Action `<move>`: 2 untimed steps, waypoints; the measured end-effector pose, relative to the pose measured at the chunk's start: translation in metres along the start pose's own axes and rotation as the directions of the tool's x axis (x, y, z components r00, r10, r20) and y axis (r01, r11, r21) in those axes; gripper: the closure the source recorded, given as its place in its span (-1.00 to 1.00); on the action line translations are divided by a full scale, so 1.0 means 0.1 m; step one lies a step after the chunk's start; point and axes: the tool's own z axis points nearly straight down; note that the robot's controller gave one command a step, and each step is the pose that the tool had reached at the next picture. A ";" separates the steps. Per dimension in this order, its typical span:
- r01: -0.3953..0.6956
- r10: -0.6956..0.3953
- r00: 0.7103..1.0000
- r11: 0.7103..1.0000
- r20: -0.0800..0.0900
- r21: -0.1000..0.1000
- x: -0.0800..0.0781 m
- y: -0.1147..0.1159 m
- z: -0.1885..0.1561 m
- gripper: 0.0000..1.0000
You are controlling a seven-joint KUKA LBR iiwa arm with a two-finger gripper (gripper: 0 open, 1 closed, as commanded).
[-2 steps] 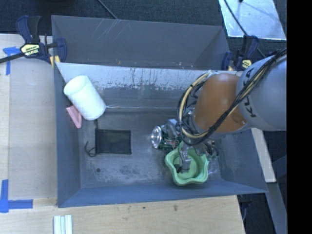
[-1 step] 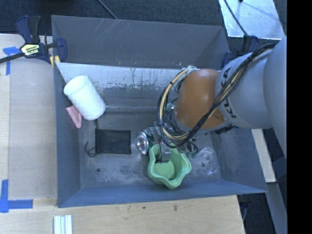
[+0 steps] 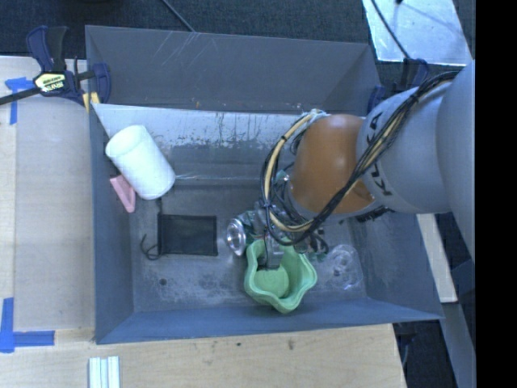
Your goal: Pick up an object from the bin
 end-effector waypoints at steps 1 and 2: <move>0.016 -0.016 0.999 1.000 -0.028 0.001 0.03 -0.07 -0.35 1.00; 0.011 -0.011 1.000 1.000 -0.028 0.003 -0.11 -0.02 -0.94 1.00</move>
Offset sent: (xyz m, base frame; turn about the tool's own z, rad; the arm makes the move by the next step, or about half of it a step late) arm 0.0313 0.0178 0.1975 0.0047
